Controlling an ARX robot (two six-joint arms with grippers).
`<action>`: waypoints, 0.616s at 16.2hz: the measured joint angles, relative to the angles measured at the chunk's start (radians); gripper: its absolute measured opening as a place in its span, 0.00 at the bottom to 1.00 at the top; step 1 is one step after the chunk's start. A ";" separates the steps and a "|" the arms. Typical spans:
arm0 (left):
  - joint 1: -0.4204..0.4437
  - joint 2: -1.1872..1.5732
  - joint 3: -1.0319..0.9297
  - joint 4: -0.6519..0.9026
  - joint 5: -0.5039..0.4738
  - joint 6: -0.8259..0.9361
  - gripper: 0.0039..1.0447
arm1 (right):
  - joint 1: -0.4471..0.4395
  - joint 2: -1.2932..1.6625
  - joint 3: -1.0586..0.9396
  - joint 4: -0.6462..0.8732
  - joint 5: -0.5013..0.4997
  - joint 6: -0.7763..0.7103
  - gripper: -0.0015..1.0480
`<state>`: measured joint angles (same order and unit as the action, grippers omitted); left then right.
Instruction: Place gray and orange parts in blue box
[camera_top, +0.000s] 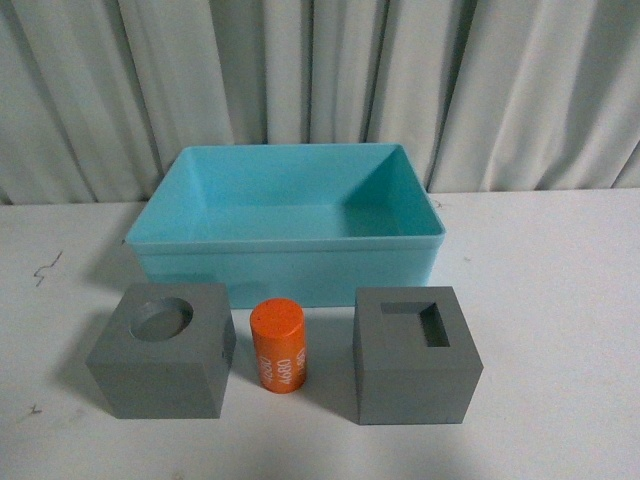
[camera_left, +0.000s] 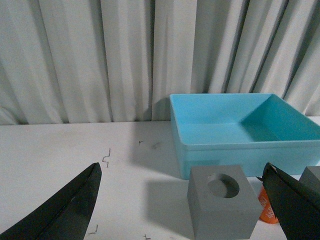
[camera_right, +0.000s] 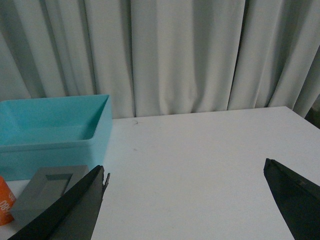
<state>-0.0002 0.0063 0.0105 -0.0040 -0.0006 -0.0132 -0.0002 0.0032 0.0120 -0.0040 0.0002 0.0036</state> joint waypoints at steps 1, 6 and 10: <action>0.000 0.000 0.000 0.000 0.000 0.000 0.94 | 0.000 0.000 0.000 0.000 0.000 0.000 0.94; 0.000 0.000 0.000 0.000 0.000 0.000 0.94 | 0.000 0.000 0.000 0.000 0.000 0.000 0.94; 0.000 0.000 0.000 0.000 0.000 0.000 0.94 | 0.003 0.006 0.004 -0.027 0.017 0.008 0.94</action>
<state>-0.0002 0.0063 0.0101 -0.0040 -0.0006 -0.0132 0.0032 0.0093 0.0162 -0.0307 0.0174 0.0116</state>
